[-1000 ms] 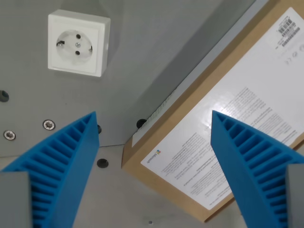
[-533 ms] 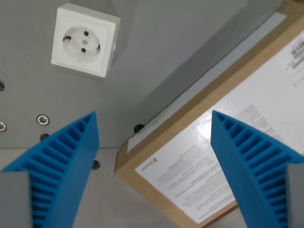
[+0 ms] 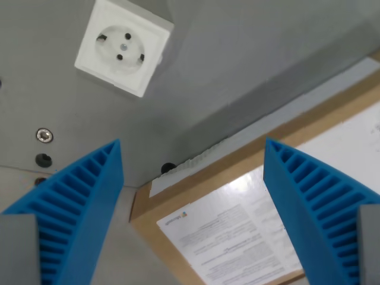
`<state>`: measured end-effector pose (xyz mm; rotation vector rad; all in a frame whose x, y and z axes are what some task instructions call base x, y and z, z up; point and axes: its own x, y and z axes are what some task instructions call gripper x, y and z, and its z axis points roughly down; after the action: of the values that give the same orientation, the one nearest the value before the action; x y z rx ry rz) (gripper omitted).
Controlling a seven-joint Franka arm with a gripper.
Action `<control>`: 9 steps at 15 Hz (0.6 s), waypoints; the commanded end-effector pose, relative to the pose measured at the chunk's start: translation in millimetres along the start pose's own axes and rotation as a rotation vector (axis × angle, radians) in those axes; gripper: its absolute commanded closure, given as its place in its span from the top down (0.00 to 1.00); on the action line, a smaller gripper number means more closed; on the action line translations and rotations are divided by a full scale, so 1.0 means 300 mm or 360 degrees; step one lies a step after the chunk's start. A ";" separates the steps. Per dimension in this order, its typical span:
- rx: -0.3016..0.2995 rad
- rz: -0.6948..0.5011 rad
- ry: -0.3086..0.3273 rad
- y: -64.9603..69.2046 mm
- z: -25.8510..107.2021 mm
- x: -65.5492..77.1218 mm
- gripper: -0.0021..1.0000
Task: Move above the white socket
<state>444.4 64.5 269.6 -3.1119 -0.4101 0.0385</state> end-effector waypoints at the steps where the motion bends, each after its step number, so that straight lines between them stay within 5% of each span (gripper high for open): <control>1: -0.0009 -0.0557 0.0180 -0.014 0.038 -0.010 1.00; 9: -0.0026 -0.0981 0.0202 -0.059 0.123 0.020 1.00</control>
<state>448.7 82.6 236.1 -3.0132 -0.8621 0.0185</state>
